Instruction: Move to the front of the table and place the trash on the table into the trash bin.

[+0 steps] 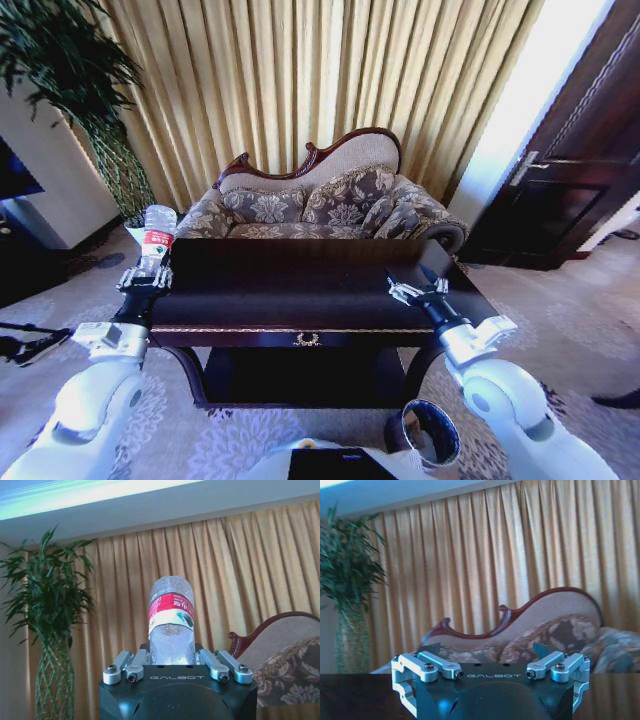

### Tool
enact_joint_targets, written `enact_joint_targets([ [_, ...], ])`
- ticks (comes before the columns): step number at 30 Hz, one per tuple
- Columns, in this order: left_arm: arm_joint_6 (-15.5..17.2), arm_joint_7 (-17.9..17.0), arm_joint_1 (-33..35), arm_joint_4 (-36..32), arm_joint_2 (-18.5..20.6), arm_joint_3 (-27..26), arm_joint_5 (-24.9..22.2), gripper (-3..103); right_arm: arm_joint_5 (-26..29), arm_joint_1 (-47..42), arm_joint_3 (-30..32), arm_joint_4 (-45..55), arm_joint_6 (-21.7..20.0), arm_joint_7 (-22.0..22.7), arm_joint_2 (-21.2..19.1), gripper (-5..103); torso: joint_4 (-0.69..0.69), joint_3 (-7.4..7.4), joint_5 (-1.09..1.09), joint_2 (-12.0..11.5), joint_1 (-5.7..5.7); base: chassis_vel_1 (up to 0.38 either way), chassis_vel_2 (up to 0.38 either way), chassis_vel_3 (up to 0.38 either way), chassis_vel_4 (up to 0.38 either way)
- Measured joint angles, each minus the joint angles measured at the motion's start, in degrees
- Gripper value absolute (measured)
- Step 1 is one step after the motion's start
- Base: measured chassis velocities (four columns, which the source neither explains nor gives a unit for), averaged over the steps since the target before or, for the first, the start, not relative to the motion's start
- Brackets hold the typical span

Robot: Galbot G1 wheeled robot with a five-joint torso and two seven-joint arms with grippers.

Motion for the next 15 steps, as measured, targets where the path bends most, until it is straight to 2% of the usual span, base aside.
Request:
enact_joint_targets([
  [3,-1.38,1.06,-0.53,0.64,1.04,0.42,0.25,34,3.19,0.00,-0.03,0.89,-0.37,-0.14,-1.11,100,0.00,0.00,-0.01,0.00,0.00,0.000,0.000,0.000,0.000],
  [7,-7.77,6.29,-4.71,3.85,6.31,2.36,4.07,34,15.69,2.46,-1.05,2.46,-0.87,-3.85,-5.41,100,0.00,0.00,-0.01,0.00,0.00,0.000,0.000,0.000,0.000],
  [9,-8.81,6.97,-5.48,4.28,7.17,2.78,4.67,34,17.59,3.21,-1.35,2.68,-0.98,-4.42,-6.02,100,0.00,0.00,0.00,0.00,0.00,0.000,0.000,0.000,0.000],
  [11,-11.12,9.17,-7.86,5.35,9.89,4.28,6.99,34,23.83,6.89,-2.67,3.26,-1.54,-5.72,-7.95,100,-0.01,0.00,0.00,0.00,0.00,0.000,0.000,0.000,0.000],
  [15,-12.26,10.87,-10.61,6.14,12.94,6.69,9.76,34,29.73,12.15,-5.01,3.35,-2.42,-6.15,-9.69,100,0.02,0.00,0.00,0.00,0.00,0.000,0.000,0.000,0.000],
])
